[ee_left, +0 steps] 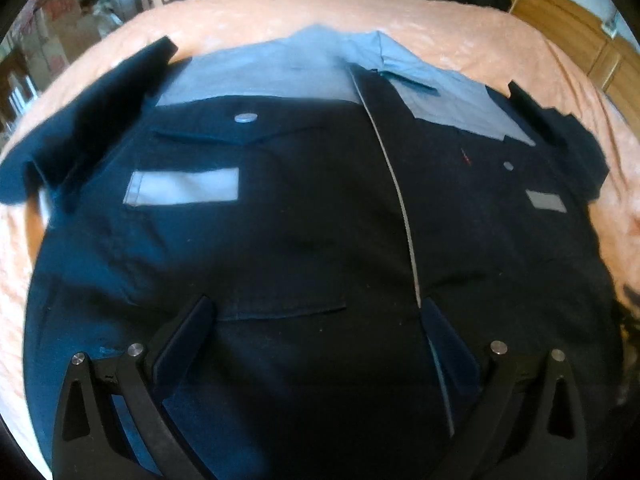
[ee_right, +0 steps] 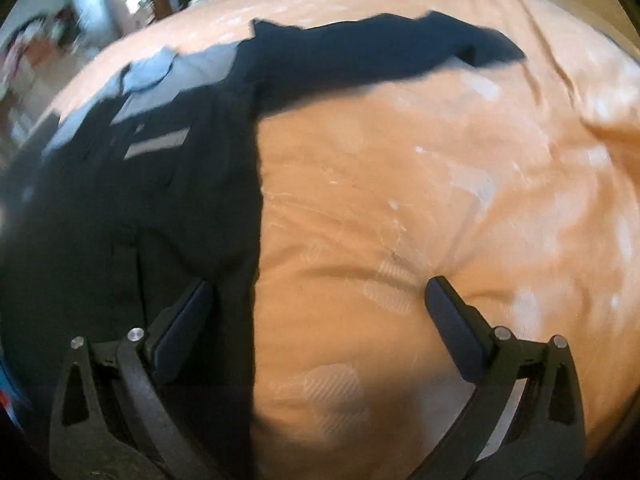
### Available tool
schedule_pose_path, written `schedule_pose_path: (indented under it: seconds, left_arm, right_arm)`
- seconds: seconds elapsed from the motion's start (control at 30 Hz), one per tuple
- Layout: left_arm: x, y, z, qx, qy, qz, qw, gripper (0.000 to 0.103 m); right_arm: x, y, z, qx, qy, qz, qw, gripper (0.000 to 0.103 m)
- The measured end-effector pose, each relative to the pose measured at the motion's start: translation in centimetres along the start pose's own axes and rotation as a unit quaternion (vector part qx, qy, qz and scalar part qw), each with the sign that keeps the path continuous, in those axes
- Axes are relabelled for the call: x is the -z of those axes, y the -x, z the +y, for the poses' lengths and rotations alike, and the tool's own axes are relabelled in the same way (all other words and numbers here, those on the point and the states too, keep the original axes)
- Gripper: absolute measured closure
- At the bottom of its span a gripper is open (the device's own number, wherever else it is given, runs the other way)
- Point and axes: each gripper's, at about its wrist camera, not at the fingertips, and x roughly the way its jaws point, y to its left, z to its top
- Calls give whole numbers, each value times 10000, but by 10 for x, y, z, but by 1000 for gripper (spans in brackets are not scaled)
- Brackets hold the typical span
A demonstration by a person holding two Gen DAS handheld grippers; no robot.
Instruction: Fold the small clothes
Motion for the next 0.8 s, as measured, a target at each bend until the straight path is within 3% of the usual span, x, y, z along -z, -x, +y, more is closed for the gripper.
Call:
schedule_pose_path:
  seconds: [0.07,0.23,0.3,0.37,0.43,0.5,0.57,0.6,0.7,0.73,0.8]
  left_arm:
    - [5,3,2,98,9,-127,9999,0]
    - [3,-1,-2,72,-27,-161,9998,0]
    - [3,-2,-1,101,-19,-202,9997,0]
    - [4,-2,-1,118,-15,-279,9995,0]
    - [5,-1,0,140,-4,-322,9994,0]
    - [5,-3,0,161,9,-348,9993,0]
    - [5,-3,-1,155,3,-348,9993,0]
    - [5,-2,-1,152,0,-349,9993,0]
    - [4,-3,-3,125,-7,-367,9992,0]
    - [4,-2,-3,116,-11,-370,9992,0]
    - [4,-3,-4,110,-14,-385,9992,0]
  right_arm:
    - [11,8,-1,23,61,-146,9999,0]
    - [15,18,-9,-251,478,266,9982,1]
    - [11,38,-16,-247,549,17,9982,1]
    - [-24,67,-40,-304,489,-457,9973,0]
    - [-67,68,-60,-289,378,-764,9959,0]
    - [-108,60,-94,-237,151,-857,9959,0]
    - [-144,42,-148,-279,-355,-682,9967,1]
    - [-164,21,-168,-522,-706,-513,9948,3]
    - [-196,-27,-239,-1353,-2083,-228,9684,32]
    - [-202,-38,-255,-1467,-2338,-196,9610,42]
    - [-208,-51,-272,-1337,-2526,-129,9582,44]
